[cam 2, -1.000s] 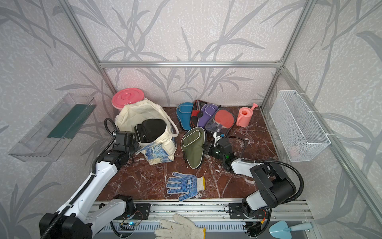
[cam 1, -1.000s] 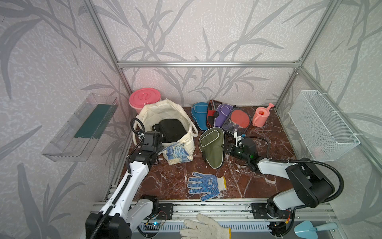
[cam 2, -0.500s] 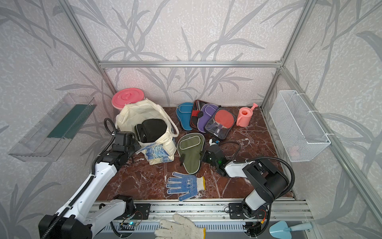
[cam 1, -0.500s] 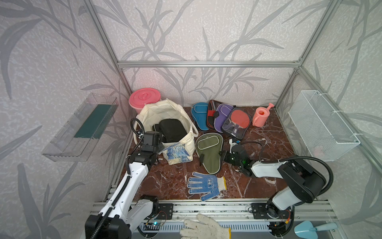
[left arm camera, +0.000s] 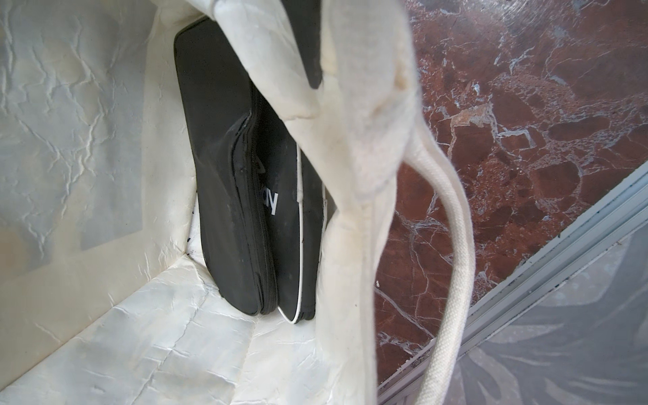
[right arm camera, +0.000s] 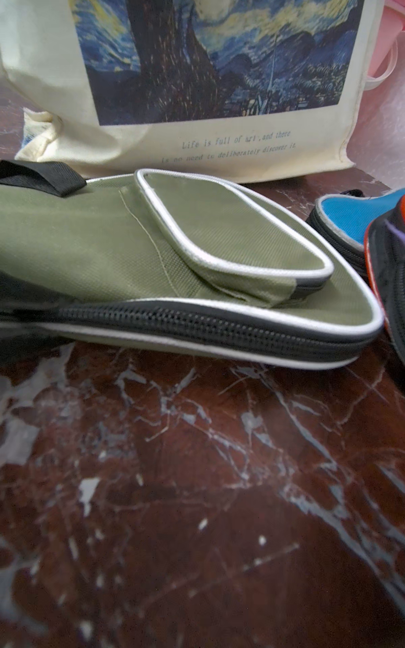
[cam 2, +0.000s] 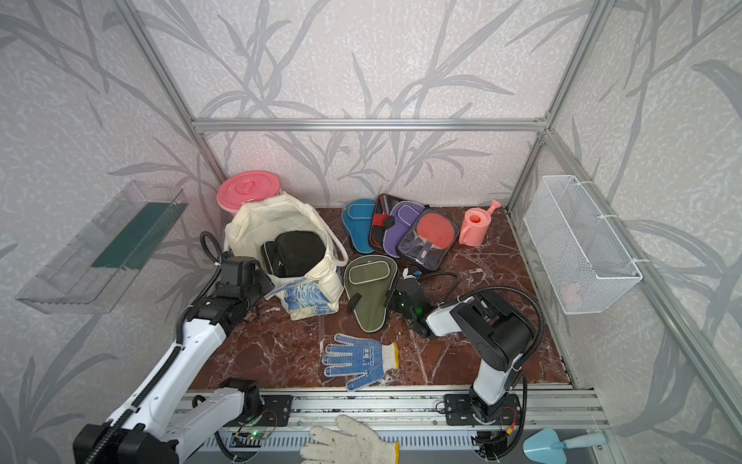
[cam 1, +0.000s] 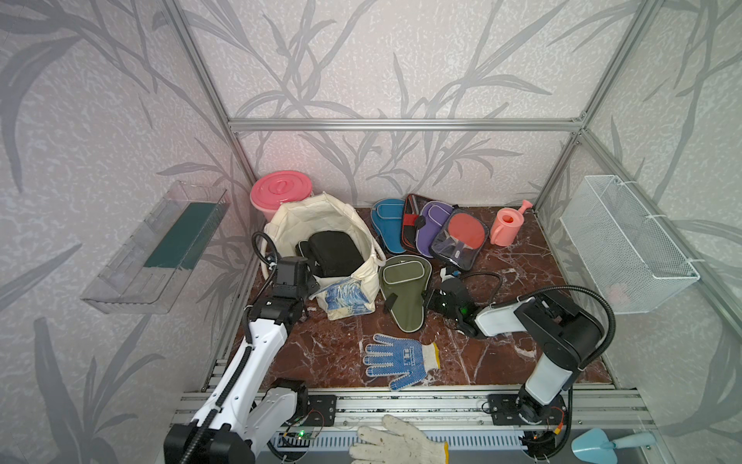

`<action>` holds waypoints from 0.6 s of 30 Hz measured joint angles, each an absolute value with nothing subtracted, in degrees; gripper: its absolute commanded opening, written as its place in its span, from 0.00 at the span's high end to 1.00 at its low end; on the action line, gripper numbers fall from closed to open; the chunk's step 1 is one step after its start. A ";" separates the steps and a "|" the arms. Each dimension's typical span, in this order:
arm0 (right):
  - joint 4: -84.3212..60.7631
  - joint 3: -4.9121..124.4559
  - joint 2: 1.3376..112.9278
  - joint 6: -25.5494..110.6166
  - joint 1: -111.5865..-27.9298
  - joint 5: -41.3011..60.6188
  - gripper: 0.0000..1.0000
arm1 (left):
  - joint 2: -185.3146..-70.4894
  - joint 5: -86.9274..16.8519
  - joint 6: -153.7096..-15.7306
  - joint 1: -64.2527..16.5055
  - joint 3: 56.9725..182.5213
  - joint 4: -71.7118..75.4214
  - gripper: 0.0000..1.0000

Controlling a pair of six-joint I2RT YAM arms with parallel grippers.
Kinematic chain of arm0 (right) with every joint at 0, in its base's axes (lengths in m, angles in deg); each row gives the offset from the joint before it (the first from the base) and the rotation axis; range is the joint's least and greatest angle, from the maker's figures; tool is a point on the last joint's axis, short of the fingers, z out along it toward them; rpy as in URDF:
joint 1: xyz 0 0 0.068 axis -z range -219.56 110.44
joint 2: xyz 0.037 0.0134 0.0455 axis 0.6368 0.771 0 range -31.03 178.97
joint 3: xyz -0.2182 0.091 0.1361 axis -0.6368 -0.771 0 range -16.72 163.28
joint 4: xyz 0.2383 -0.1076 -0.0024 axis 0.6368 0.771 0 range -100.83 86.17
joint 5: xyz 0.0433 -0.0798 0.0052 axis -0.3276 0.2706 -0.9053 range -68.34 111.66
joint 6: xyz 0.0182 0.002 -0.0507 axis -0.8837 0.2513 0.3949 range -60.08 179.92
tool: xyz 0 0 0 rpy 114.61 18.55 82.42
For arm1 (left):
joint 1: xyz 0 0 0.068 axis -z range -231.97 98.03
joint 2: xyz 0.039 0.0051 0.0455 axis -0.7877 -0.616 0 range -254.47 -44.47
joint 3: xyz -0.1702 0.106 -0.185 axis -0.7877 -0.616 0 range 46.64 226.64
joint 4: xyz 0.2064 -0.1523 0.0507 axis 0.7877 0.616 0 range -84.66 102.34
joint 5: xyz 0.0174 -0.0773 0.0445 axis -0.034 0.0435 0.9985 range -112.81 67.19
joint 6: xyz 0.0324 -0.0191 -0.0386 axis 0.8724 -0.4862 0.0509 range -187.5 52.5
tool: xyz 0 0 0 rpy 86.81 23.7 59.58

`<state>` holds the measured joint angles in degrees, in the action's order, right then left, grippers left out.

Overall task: Remove the ping pong set from the canvas bag
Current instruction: Place the ping pong set at the center of the board.

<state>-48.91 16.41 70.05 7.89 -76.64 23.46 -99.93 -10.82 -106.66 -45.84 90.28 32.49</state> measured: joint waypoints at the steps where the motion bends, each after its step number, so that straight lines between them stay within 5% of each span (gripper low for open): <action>1: -49.22 16.69 70.61 7.89 -76.64 23.55 0.99 | -99.89 -10.91 -106.66 -45.84 90.28 32.41 1.00; 5: -50.12 16.97 71.12 8.11 -76.64 23.79 0.43 | -99.24 -11.08 -106.63 -45.84 90.00 32.17 1.00; 7: -50.51 17.30 70.46 9.07 -76.66 23.79 0.30 | -98.71 -11.15 -106.61 -45.84 89.65 32.06 1.00; 14: -42.55 17.24 61.57 13.72 -77.05 24.88 0.11 | -97.44 -11.39 -106.66 -45.84 88.18 31.42 1.00; 18: -35.06 21.08 53.96 19.69 -78.58 25.73 0.08 | -96.72 -11.54 -106.70 -45.86 87.00 30.61 1.00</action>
<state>-35.06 21.08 53.96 19.69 -78.58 25.73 -96.72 -11.54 -106.70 -45.86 87.00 30.61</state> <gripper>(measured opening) 0.911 0.047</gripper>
